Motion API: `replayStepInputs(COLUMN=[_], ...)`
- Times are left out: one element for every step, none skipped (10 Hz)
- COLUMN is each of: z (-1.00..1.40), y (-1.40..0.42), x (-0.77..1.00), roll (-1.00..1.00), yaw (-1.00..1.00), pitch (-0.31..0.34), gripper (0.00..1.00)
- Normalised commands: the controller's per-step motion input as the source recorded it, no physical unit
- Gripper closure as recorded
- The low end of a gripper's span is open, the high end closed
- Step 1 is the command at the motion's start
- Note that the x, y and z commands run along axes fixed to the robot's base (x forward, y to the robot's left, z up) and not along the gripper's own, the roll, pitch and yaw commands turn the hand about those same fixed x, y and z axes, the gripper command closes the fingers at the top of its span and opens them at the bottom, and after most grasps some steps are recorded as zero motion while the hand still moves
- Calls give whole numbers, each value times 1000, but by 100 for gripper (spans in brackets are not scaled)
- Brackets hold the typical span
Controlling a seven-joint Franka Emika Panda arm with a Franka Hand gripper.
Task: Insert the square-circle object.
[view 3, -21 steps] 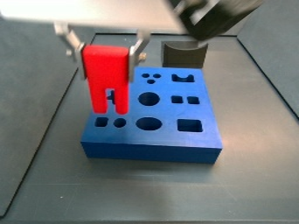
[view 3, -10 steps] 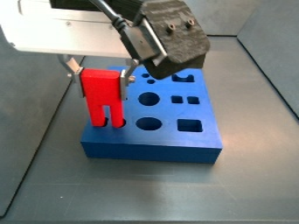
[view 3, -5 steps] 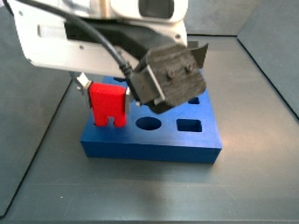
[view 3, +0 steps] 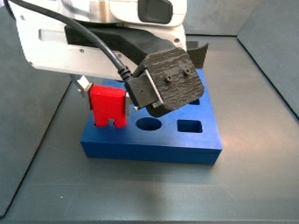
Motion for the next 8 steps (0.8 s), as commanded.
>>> replayStepInputs(z=[-660, -794, -934, -1000, -963, -737, -549, 0], y=[-17, 0, 0, 31, 46, 0, 134, 0], x=[123, 37, 0, -3, 0, 11, 0, 0], roll=[-130, -71, -23, 0, -13, -69, -196, 0], yaw=[0, 0, 0, 0, 0, 0, -20, 0], pitch=[-297, -234, -171, -120, -154, -250, -241, -1], gripper=[100, 100, 100, 100, 100, 100, 100, 100])
